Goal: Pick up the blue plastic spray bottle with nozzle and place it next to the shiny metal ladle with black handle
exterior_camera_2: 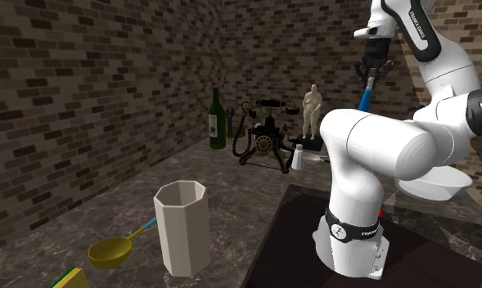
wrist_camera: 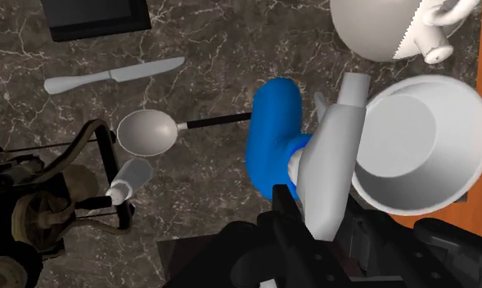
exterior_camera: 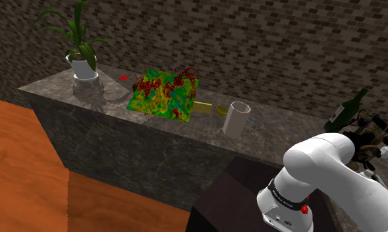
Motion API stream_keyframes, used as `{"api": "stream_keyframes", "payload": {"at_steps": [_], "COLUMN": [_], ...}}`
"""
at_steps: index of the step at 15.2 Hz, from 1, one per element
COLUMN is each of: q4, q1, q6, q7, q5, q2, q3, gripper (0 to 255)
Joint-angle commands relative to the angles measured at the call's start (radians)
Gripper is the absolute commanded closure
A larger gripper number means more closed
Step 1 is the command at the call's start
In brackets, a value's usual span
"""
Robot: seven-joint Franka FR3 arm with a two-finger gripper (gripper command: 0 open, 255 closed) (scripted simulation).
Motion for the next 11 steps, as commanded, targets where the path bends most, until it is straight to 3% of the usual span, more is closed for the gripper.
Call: {"api": "stream_keyframes", "payload": {"at_steps": [1, 11], "q4": [0.058, 0.417], "q1": [0.004, 0.047], "q6": [0.019, 0.185], "q7": [-0.089, -0.472], "q5": [-0.077, -0.356], "q2": [0.015, 0.122], "q3": [-0.023, -0.162], "gripper": [255, 255]}}
